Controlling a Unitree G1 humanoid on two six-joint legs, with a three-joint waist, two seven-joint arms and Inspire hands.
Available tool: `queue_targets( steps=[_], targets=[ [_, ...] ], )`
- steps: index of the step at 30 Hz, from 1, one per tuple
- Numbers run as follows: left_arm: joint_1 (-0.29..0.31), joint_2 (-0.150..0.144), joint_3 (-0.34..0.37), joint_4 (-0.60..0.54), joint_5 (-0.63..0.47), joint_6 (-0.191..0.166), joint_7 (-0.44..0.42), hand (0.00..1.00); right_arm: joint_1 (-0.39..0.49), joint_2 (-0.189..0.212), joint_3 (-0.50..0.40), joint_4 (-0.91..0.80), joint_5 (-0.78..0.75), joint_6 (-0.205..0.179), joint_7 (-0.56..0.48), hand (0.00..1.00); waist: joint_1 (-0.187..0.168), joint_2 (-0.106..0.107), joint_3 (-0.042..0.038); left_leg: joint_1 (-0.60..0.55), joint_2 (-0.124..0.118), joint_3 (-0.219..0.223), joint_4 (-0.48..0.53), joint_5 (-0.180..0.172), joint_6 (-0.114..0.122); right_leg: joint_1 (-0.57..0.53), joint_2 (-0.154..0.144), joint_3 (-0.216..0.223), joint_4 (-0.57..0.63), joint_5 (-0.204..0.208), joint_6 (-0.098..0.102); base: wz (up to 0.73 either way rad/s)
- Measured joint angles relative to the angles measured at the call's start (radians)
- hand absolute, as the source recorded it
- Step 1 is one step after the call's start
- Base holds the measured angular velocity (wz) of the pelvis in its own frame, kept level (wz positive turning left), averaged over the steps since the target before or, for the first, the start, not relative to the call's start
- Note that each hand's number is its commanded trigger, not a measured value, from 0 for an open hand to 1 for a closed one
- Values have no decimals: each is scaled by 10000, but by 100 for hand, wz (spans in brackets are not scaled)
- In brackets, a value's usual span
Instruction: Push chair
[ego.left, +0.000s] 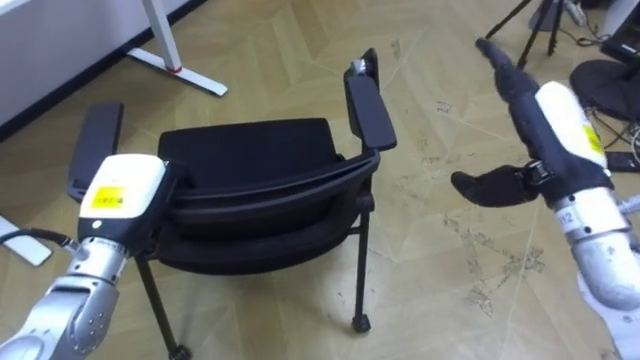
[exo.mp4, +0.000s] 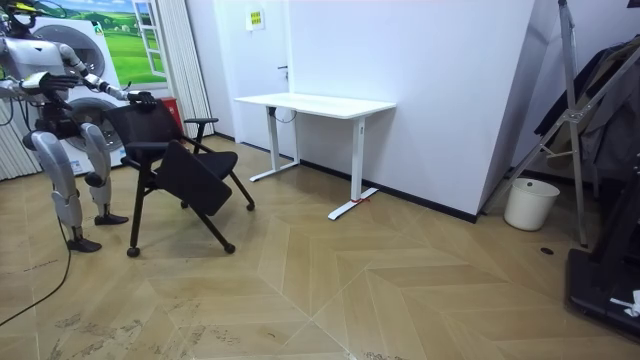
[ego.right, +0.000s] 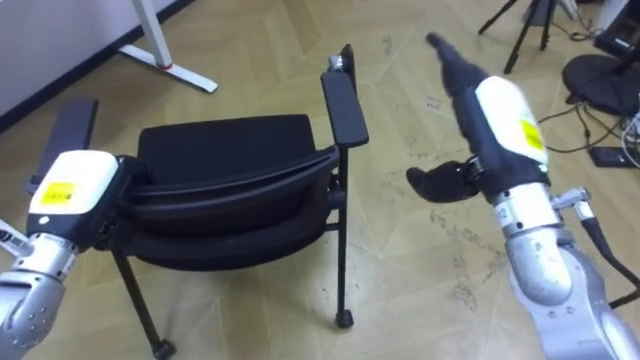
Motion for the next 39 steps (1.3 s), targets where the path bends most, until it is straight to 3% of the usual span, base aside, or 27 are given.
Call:
queue_targets(
  steps=[9,21,27,32,39],
  targets=[
    [-159,2,-232,1,-2,-122,-136,100,-8,-85,700,21,-1635,3,566,0,200,16,-9,69,12,-168,-3,1,0,191,-10,-161,-136,7,-6,5],
    [-421,2,-448,17,-2,-121,-407,100,-57,-179,1129,21,-1759,-96,974,0,378,-35,10,99,13,-206,-1,1,0,274,-21,-195,-161,7,-5,0],
    [-513,-21,-566,122,-8,-31,-351,100,-621,-177,1786,351,-1783,-67,1091,0,406,-36,11,113,11,-201,0,1,0,272,-19,-192,-155,7,-5,0],
    [-580,-118,-685,114,-28,109,-340,100,-1029,-178,2387,619,-2132,178,1499,0,531,-39,10,166,8,-236,-10,1,0,280,-16,-170,-145,7,-5,0],
    [-842,-173,-1018,113,-21,209,-404,100,-1854,-152,2653,774,-2499,279,1824,0,698,-96,-1,154,6,-281,-85,1,0,322,-21,-251,-165,6,-4,3]
  ],
)
